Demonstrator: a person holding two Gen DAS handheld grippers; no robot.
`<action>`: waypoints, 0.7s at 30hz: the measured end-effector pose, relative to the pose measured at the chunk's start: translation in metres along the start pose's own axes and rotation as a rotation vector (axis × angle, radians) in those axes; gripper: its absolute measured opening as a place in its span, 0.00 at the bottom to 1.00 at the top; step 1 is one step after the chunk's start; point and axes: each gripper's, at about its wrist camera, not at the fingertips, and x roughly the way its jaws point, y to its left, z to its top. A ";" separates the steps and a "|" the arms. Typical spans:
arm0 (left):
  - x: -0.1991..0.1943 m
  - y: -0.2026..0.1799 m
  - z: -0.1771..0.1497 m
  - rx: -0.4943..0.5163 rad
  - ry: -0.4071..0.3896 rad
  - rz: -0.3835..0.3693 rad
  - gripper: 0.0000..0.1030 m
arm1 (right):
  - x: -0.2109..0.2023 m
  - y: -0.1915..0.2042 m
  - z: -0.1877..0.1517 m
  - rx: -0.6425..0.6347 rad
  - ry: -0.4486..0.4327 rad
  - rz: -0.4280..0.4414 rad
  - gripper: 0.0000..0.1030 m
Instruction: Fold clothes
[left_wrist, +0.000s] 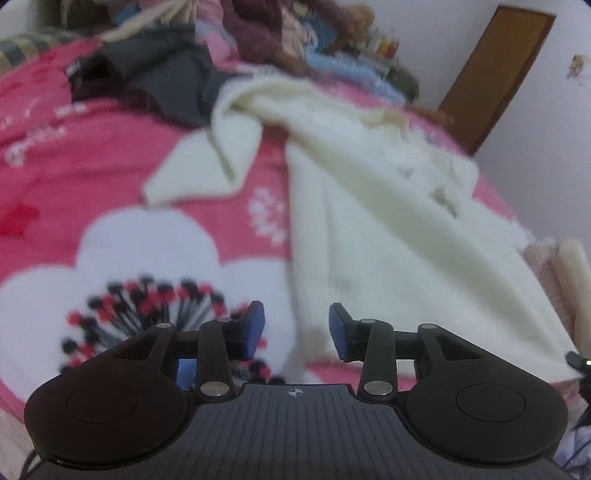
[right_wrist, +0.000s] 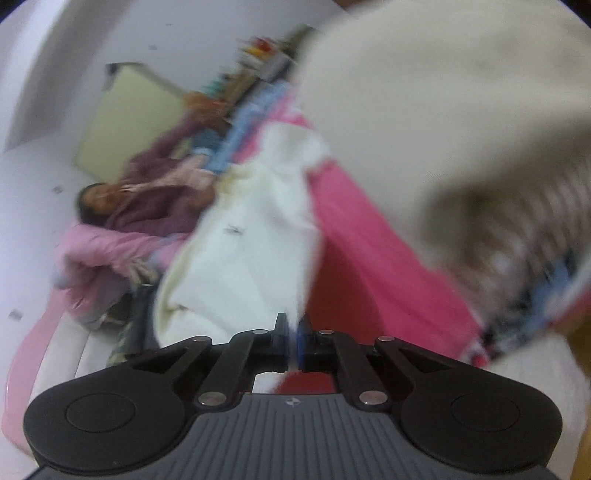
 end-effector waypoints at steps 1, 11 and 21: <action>0.004 0.000 -0.001 0.007 0.009 0.003 0.40 | 0.005 -0.005 -0.002 0.020 0.008 -0.012 0.04; 0.031 -0.017 0.007 0.140 -0.010 0.009 0.49 | 0.016 -0.014 -0.005 0.028 0.032 -0.025 0.05; 0.027 -0.053 0.002 0.351 -0.099 0.107 0.06 | 0.011 -0.002 -0.001 -0.071 0.008 -0.018 0.05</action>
